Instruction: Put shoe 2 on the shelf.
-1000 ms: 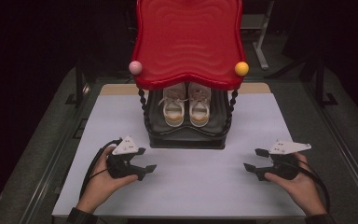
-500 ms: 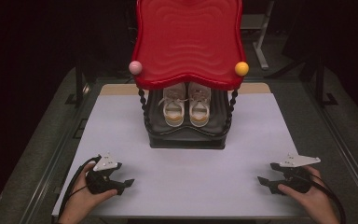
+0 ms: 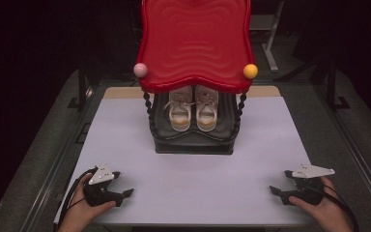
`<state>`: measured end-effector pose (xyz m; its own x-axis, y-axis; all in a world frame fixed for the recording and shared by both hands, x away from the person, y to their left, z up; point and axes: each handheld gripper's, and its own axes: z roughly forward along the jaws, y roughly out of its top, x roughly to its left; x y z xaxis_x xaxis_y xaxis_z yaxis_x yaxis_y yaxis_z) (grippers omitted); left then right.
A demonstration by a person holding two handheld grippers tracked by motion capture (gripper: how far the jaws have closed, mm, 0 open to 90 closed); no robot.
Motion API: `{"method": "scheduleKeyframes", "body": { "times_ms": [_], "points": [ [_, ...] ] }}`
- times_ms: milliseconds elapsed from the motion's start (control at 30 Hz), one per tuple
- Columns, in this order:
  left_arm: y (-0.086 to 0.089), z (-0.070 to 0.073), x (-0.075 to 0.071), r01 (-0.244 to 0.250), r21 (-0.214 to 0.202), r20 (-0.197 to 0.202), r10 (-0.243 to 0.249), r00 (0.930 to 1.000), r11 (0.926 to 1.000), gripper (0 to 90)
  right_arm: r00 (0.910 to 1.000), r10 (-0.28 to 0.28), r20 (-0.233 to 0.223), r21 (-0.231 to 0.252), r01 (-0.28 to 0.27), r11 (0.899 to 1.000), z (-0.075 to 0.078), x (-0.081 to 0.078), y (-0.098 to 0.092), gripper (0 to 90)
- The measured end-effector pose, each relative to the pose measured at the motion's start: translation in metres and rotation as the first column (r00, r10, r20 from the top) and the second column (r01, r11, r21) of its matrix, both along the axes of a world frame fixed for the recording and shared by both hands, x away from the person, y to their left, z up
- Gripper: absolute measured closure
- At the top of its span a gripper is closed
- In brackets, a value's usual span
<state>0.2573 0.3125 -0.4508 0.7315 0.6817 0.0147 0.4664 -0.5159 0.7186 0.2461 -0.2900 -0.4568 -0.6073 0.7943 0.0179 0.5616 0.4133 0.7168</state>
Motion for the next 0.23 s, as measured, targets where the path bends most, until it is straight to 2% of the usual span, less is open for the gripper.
{"method": "scheduleKeyframes", "body": {
  "times_ms": [233],
  "points": [
    [0.0001, -0.0008, -0.0007, -0.002, -0.005, 0.005, 0.002, 1.0000, 1.0000, 17.4, 1.0000, 0.001, 0.003, -0.002, -0.001, 1.000, -0.0002, -0.0002, 0.0000, 16.7]
  ]
}}
